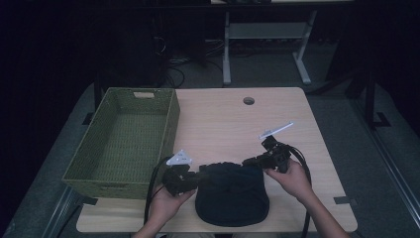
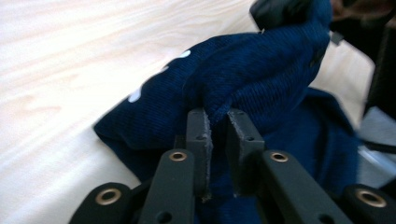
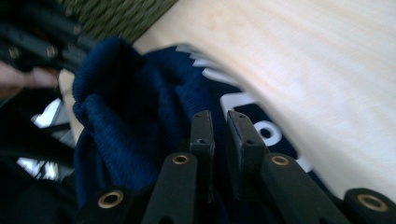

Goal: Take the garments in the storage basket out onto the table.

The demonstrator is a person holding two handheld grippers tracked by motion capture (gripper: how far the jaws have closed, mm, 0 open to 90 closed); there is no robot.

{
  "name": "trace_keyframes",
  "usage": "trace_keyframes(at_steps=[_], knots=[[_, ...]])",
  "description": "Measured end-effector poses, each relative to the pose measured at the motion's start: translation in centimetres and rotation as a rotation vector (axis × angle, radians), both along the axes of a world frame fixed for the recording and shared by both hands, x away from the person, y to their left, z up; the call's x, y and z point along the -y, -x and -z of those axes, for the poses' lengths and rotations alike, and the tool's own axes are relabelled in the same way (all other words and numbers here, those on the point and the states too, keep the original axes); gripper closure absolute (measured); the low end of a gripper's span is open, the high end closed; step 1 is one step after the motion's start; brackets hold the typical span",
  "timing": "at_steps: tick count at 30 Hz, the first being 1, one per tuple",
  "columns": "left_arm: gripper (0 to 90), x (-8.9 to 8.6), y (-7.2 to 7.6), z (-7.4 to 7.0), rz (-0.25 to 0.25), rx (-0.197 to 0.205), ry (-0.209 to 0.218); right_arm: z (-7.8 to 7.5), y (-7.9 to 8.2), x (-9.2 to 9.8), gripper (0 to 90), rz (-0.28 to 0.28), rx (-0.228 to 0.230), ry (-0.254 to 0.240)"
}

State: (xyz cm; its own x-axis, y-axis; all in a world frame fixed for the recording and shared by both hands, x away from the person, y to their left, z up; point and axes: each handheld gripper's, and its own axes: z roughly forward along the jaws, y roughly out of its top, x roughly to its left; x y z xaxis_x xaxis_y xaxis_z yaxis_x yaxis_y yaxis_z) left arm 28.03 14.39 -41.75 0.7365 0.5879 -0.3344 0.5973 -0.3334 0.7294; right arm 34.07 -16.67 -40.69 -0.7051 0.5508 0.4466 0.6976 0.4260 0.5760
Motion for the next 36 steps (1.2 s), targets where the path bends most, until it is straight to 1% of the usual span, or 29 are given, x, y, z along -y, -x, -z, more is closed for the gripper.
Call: trace_keyframes(at_steps=[2, 5, 6, 7, 8, 9, 11, 13, 14, 19, 22, 23, 24, 26, 30, 31, 33, 34, 36], knots=[[76.6, -0.1, -0.1, -0.3, 0.003, -0.015, 0.008, 0.4, 0.2, -0.2, 80.4, -0.022, -0.012, 0.006], [72.9, 0.0, 0.0, -0.9, 0.013, -0.038, 0.034, 0.9, 0.5, -0.3, 80.4, -0.046, -0.022, 0.012], [72.0, 0.0, 0.1, -1.2, 0.017, -0.036, 0.037, 1.1, 0.6, -0.4, 80.4, -0.053, -0.029, 0.015], [71.4, 0.1, 0.1, -1.5, 0.020, -0.040, 0.051, 1.3, 0.7, -0.4, 80.4, -0.059, -0.036, 0.022], [71.0, 0.1, 0.2, -1.7, 0.025, -0.040, 0.056, 1.4, 0.8, -0.5, 80.4, -0.064, -0.042, 0.026], [70.9, 0.2, 0.2, -2.0, 0.028, -0.028, 0.052, 1.6, 0.9, -0.5, 80.4, -0.067, -0.041, 0.027], [70.7, 0.3, 0.2, -2.4, 0.033, -0.033, 0.069, 1.9, 1.0, -0.4, 80.4, -0.076, -0.054, 0.033], [70.7, 0.3, 0.2, -2.7, 0.036, -0.023, 0.071, 2.1, 1.2, -0.4, 80.4, -0.078, -0.056, 0.038], [70.8, 0.2, 0.2, -3.0, 0.032, -0.024, 0.084, 2.2, 1.3, -0.4, 80.4, -0.079, -0.057, 0.037], [70.9, 0.3, 0.0, -3.3, 0.027, -0.017, 0.063, 2.5, 1.7, -0.5, 80.4, -0.107, -0.060, 0.043], [70.6, 0.2, -0.2, -3.2, 0.018, -0.025, 0.066, 2.4, 1.9, -0.5, 80.3, -0.114, -0.056, 0.045], [70.6, 0.1, -0.3, -3.2, 0.018, -0.027, 0.073, 2.3, 2.0, -0.5, 80.4, -0.120, -0.052, 0.041], [70.6, 0.0, -0.4, -3.4, 0.009, -0.025, 0.083, 2.2, 2.2, -0.5, 80.4, -0.121, -0.053, 0.041], [71.0, -0.2, -0.6, -3.6, 0.002, -0.021, 0.082, 2.3, 2.3, -0.5, 80.4, -0.134, -0.051, 0.045], [71.0, -0.1, -0.9, -3.4, -0.003, -0.026, 0.060, 2.5, 2.6, -0.5, 80.4, -0.153, -0.065, 0.048], [71.0, 0.1, -1.0, -3.3, -0.001, -0.028, 0.046, 2.6, 2.6, -0.6, 80.4, -0.159, -0.065, 0.049], [71.1, 0.4, -1.1, -2.8, 0.003, -0.042, 0.031, 2.5, 2.8, -0.7, 80.0, -0.176, -0.062, 0.046], [71.2, 0.6, -1.2, -2.6, 0.009, -0.050, 0.022, 2.4, 2.9, -0.7, 79.1, -0.175, -0.059, 0.048], [71.4, 1.0, -1.2, -2.1, 0.027, -0.067, 0.001, 2.1, 3.0, -0.7, 78.9, -0.168, -0.052, 0.029]])
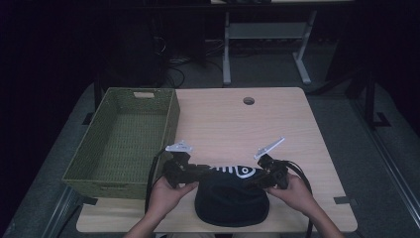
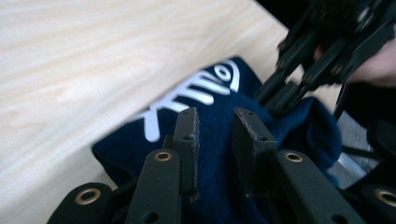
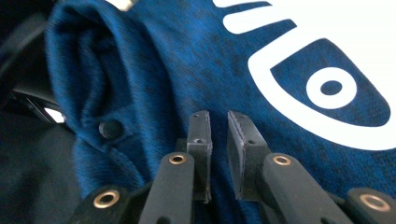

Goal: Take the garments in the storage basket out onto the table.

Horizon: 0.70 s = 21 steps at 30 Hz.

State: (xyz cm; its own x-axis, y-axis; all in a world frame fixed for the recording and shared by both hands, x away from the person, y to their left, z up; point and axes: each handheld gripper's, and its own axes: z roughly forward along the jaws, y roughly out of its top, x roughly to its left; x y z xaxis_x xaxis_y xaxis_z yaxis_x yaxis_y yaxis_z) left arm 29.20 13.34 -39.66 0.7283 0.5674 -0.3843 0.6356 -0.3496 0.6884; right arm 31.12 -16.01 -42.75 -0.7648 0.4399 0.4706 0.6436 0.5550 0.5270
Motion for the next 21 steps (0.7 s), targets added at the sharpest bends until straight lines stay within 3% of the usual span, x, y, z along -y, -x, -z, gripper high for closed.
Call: trace_keyframes(at_steps=[3, 11, 21], knots=[[71.8, 0.7, 0.2, 0.6, 0.027, -0.024, -0.030, -0.3, 0.2, -0.2, 79.4, -0.008, 0.005, -0.017], [71.8, 1.5, 1.2, 1.8, 0.095, -0.057, -0.086, -0.2, 1.5, -1.2, 80.5, -0.082, 0.006, 0.004], [72.0, 1.6, 2.0, 3.6, 0.126, -0.095, -0.121, 1.5, 2.3, -1.5, 81.6, -0.106, -0.032, 0.019]])
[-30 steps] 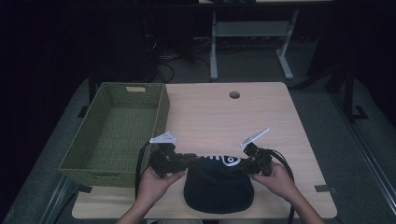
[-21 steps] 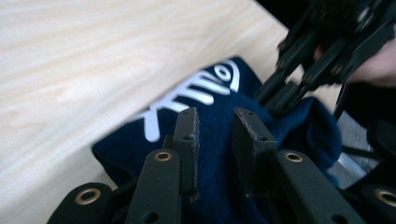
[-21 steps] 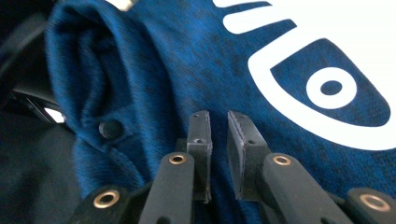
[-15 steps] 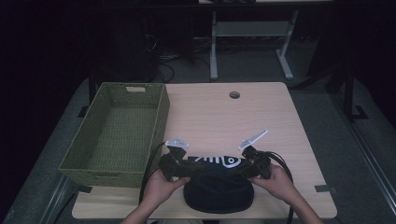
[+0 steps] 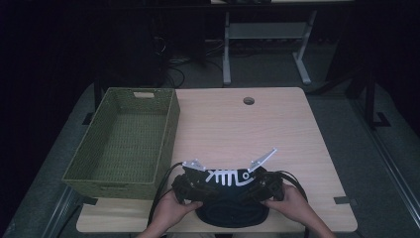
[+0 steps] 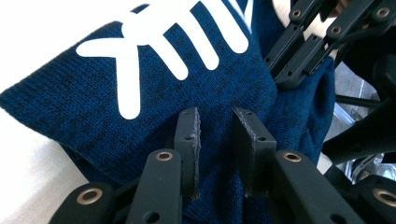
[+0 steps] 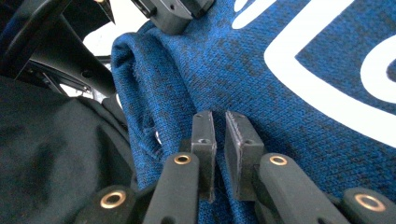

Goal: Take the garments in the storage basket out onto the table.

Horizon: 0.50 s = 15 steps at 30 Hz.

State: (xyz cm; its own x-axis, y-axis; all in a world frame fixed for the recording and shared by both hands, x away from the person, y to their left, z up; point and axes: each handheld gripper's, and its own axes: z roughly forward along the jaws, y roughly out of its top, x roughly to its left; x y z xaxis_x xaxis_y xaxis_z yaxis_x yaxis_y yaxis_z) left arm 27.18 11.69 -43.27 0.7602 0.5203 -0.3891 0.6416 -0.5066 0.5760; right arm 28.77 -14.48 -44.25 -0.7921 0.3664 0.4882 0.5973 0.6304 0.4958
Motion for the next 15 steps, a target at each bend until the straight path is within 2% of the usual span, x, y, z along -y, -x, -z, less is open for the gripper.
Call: trace_keyframes(at_steps=[7, 15], knots=[[72.4, 0.4, 0.4, 0.7, 0.019, 0.008, -0.030, 0.6, 0.2, -0.1, 82.8, -0.014, -0.018, 0.011], [73.9, 1.0, 0.5, 1.1, 0.029, 0.041, -0.056, 1.2, 0.1, 0.1, 84.4, -0.009, -0.016, 0.021]])
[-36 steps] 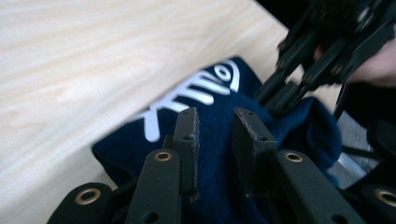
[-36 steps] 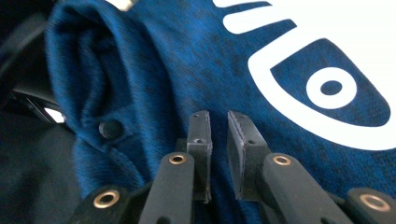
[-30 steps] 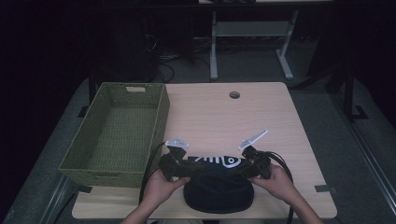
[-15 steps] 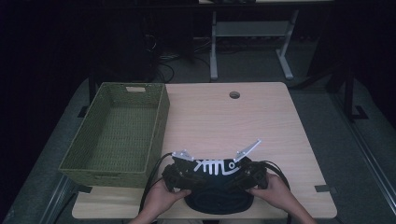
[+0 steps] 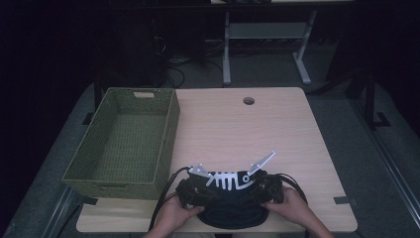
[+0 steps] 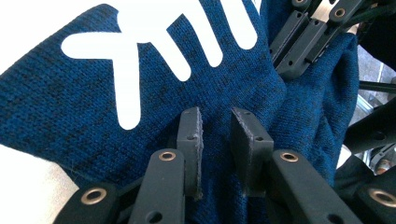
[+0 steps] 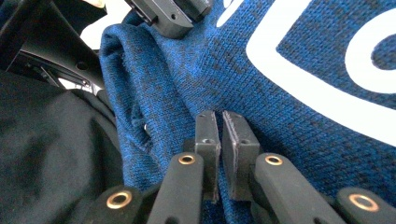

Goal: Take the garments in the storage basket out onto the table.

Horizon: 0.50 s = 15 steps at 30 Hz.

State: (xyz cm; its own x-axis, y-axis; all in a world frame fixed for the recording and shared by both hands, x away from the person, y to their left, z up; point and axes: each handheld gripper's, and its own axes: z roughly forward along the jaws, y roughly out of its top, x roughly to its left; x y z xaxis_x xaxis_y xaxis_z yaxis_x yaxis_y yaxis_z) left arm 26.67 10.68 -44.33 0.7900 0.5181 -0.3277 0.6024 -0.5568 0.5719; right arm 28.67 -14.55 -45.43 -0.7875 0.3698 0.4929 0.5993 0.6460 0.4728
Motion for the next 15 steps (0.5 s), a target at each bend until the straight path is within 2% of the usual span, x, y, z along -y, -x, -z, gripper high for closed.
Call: trace_keyframes(at_steps=[6, 13, 15], knots=[[75.5, 0.4, -0.6, 0.1, -0.005, 0.016, -0.007, 0.0, -0.5, 0.2, 84.9, 0.021, -0.007, 0.012], [75.3, 1.4, -1.9, 0.1, -0.020, 0.055, -0.019, -0.2, -2.0, 1.0, 84.9, 0.065, 0.014, 0.034], [75.3, 1.7, -2.6, 0.1, -0.023, 0.065, -0.020, -0.3, -2.5, 1.2, 84.8, 0.075, 0.024, 0.045]])
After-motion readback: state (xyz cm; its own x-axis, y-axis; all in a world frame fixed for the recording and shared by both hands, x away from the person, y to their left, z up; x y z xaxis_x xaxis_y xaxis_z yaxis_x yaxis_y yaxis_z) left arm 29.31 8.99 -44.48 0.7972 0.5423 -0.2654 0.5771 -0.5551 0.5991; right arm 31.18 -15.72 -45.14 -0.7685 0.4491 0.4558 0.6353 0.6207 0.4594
